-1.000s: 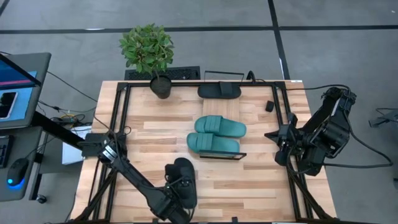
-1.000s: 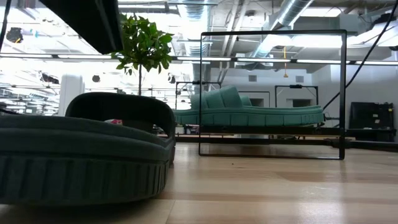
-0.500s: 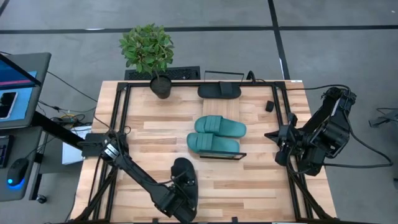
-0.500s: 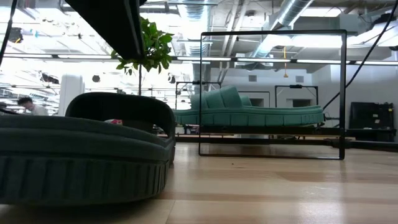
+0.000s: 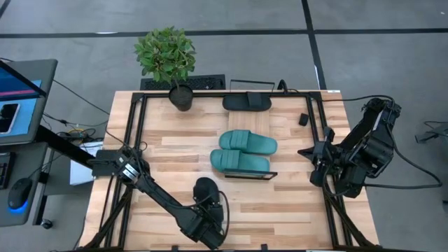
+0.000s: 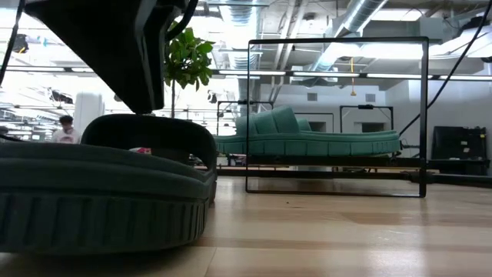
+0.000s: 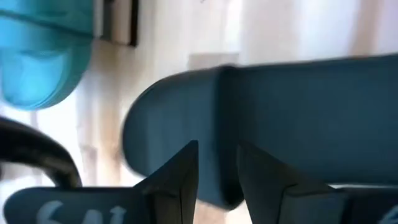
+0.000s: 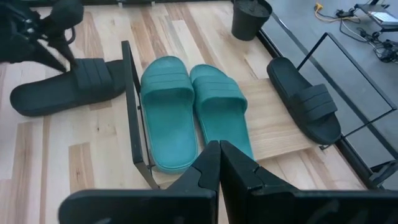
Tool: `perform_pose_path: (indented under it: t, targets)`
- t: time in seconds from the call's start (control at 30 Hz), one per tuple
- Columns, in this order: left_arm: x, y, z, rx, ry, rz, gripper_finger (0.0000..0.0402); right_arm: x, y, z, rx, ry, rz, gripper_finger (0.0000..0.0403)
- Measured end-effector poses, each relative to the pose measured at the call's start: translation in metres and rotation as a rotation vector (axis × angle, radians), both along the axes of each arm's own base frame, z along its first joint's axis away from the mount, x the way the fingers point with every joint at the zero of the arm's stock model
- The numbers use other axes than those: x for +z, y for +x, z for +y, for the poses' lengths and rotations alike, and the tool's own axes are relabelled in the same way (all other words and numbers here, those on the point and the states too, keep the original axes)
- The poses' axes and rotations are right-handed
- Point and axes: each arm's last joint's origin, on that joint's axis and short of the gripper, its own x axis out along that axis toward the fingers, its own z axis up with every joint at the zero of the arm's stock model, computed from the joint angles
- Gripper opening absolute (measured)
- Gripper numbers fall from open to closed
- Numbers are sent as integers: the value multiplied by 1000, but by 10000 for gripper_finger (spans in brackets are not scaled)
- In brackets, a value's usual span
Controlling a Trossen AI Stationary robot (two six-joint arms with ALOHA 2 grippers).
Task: Pick and place slides into the shelf
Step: Put the black slide on the shelf
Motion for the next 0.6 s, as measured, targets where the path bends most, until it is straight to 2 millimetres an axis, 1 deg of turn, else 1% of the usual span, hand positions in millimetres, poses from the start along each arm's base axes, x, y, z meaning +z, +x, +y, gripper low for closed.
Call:
perform_pose_path:
  t: [0.3, 0.4, 0.6]
  targets:
    - [0, 7, 13, 18, 7, 21, 98, 0, 0, 0, 17, -15, 11, 0]
    - [-6, 13, 17, 13, -12, 40, 98, 0, 0, 0, 18, -16, 12, 0]
    - [-19, 19, 16, -6, -54, 88, 98, -1, -1, 0, 34, -13, 41, 0]
